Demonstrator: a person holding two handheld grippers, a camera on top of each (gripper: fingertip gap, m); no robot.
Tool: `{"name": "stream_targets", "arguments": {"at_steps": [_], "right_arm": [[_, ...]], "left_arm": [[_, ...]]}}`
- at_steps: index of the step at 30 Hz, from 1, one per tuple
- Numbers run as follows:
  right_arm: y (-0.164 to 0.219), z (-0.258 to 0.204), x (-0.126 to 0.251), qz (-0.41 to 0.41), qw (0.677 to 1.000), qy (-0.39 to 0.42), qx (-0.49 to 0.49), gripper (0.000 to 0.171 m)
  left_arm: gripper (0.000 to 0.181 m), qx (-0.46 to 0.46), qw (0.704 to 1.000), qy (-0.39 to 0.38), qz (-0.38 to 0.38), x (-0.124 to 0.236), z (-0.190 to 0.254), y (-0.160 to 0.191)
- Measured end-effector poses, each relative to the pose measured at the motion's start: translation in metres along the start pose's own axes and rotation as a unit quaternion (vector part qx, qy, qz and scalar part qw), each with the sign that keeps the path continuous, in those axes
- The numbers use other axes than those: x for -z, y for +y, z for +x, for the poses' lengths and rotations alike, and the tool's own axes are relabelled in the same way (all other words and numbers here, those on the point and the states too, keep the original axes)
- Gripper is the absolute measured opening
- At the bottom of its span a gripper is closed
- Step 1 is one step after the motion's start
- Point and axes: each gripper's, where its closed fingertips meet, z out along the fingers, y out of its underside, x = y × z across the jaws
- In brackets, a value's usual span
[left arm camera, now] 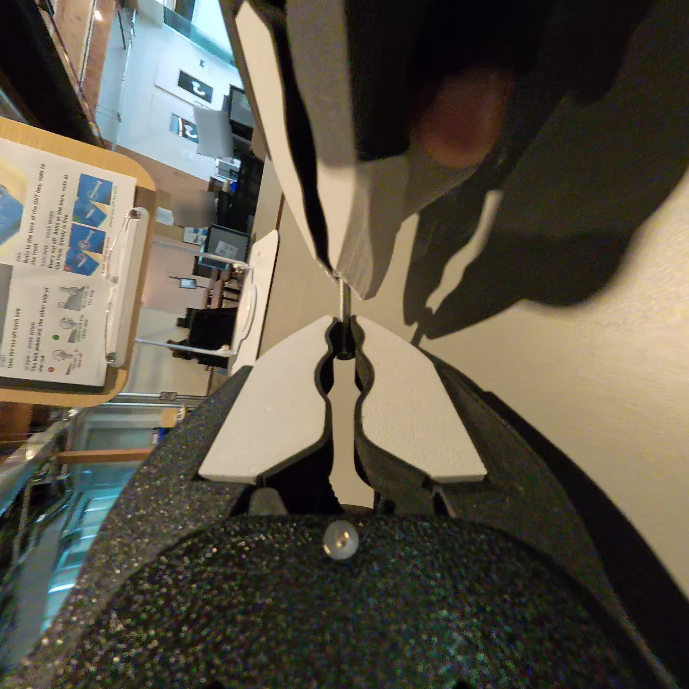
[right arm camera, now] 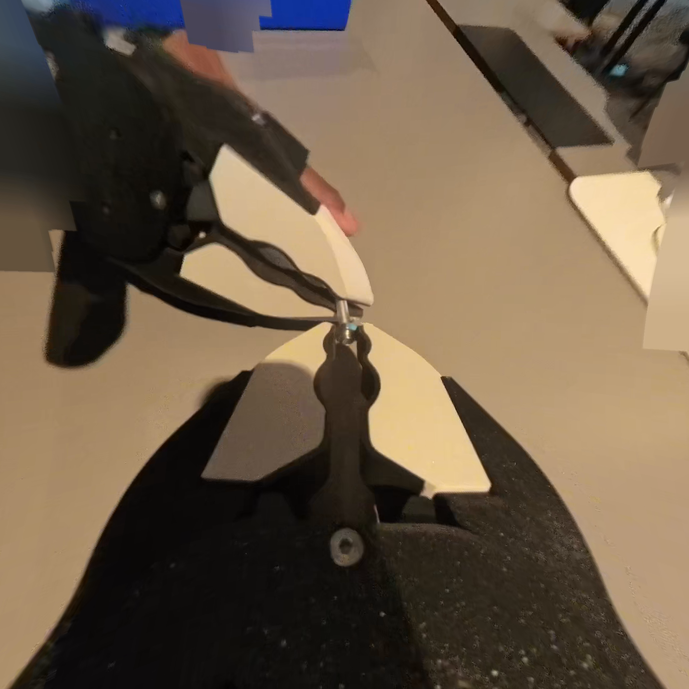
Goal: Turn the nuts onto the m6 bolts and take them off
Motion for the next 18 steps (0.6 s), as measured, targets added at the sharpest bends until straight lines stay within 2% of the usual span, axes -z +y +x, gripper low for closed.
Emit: {"name": "stream_targets", "arguments": {"at_steps": [2, 4, 7, 9, 11, 13, 15, 18], "right_arm": [[-0.002, 0.000, -0.003, 0.009, 0.994, -0.028, -0.108, 0.011], [-0.004, 0.001, -0.005, 0.029, 0.974, -0.061, -0.215, 0.011], [-0.007, 0.003, -0.002, 0.047, 0.964, -0.078, -0.251, 0.011], [-0.011, 0.003, 0.001, 0.061, 0.968, -0.078, -0.232, 0.014], [-0.013, 0.007, 0.003, 0.070, 0.978, -0.062, -0.188, 0.042], [-0.012, 0.010, 0.006, 0.065, 0.991, -0.029, -0.114, 0.053], [-0.009, 0.010, 0.008, 0.050, 0.998, -0.001, -0.035, 0.055], [-0.006, 0.006, 0.009, 0.032, 0.998, 0.021, 0.052, 0.048]], "left_arm": [[0.006, -0.029, 0.999, -0.019, -0.017, 0.000, -0.004, 0.004], [0.006, -0.062, 0.997, -0.041, -0.034, 0.000, -0.009, 0.006], [0.006, -0.063, 0.996, -0.052, -0.037, 0.000, -0.012, 0.003], [0.006, -0.045, 0.997, -0.052, -0.030, 0.001, -0.013, 0.000], [0.006, -0.029, 0.998, -0.048, -0.025, 0.001, -0.013, -0.001], [0.006, -0.025, 0.998, -0.043, -0.024, 0.001, -0.012, 0.000], [0.006, -0.016, 0.999, -0.036, -0.018, 0.002, -0.011, -0.001], [0.006, -0.001, 1.000, -0.024, -0.008, 0.002, -0.009, -0.004]]}}
